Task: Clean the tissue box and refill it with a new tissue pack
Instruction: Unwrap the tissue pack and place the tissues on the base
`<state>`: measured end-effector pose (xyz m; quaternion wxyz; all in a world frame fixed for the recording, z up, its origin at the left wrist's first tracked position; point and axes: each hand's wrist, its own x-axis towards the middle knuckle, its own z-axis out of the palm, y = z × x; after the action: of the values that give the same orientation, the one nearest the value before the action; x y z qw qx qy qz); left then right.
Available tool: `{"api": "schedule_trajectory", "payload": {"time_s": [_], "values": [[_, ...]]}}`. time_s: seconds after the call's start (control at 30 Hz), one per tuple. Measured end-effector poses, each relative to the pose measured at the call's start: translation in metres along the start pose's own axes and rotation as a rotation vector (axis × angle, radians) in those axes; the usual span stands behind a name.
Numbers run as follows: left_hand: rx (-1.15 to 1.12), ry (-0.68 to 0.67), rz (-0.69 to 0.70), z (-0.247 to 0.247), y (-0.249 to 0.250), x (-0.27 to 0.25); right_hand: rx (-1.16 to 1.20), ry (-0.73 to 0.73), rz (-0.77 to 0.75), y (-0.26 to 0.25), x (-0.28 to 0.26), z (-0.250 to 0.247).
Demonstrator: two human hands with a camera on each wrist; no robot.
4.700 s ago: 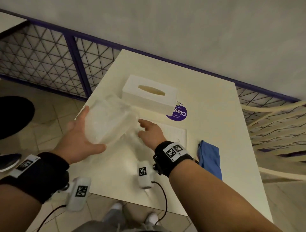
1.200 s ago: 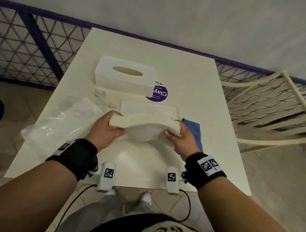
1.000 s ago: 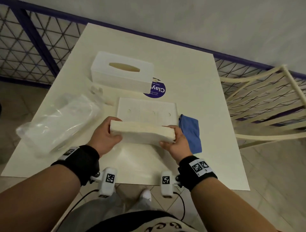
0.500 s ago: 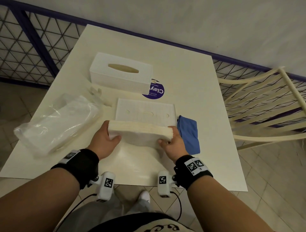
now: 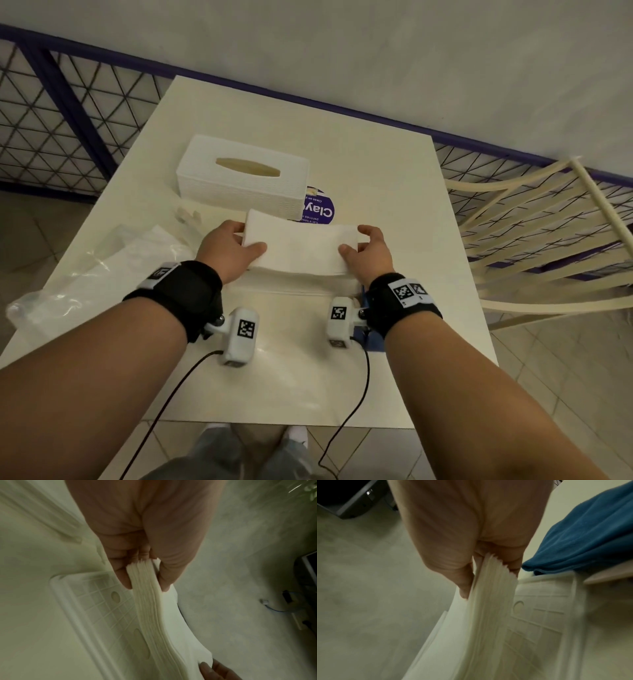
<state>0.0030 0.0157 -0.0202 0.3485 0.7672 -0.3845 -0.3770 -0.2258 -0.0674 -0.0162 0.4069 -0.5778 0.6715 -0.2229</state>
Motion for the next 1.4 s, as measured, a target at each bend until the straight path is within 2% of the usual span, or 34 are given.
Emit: {"api": "schedule_trajectory", "payload": {"time_s": [0.13, 0.3, 0.4, 0.5, 0.6, 0.67, 0.83, 0.93, 1.03, 1.13, 1.23, 1.4], "values": [[0.196, 0.011, 0.003, 0.007, -0.014, 0.006, -0.108, -0.047, 0.056, 0.006, 0.006, 0.007], [0.501, 0.044, 0.300, 0.011, -0.020, -0.003, -0.275, 0.005, -0.099, 0.003, 0.000, 0.013], [0.732, 0.015, 0.334, 0.015, -0.019, -0.010, -0.384, -0.034, -0.181, -0.003, -0.010, 0.024], [0.745, 0.032, 0.331, 0.011, -0.018, -0.018, -0.418, -0.078, -0.257, -0.016, -0.023, 0.039], [0.650, 0.164, 0.369, -0.010, -0.021, -0.034, -0.335, -0.143, -0.344, -0.040, -0.038, 0.063], [0.630, 0.249, 0.335, -0.032, -0.031, -0.046, -0.297, -0.185, -0.397, -0.059, -0.047, 0.082], [0.647, 0.345, 0.075, -0.100, -0.074, -0.060, -0.270, -0.330, -0.489, -0.110, -0.066, 0.143], [0.654, 0.317, -0.049, -0.134, -0.098, -0.062, -0.272, -0.393, -0.502, -0.136, -0.074, 0.179], [0.695, 0.207, -0.146, -0.143, -0.110, -0.061, -0.368, -0.465, -0.451, -0.149, -0.070, 0.202], [0.757, 0.166, -0.169, -0.145, -0.125, -0.062, -0.601, -0.547, -0.346, -0.156, -0.066, 0.224], [0.801, 0.163, -0.157, -0.142, -0.136, -0.064, -0.767, -0.547, -0.280, -0.158, -0.065, 0.236], [0.802, 0.173, -0.143, -0.136, -0.144, -0.066, -0.890, -0.483, -0.333, -0.154, -0.070, 0.249]]}}
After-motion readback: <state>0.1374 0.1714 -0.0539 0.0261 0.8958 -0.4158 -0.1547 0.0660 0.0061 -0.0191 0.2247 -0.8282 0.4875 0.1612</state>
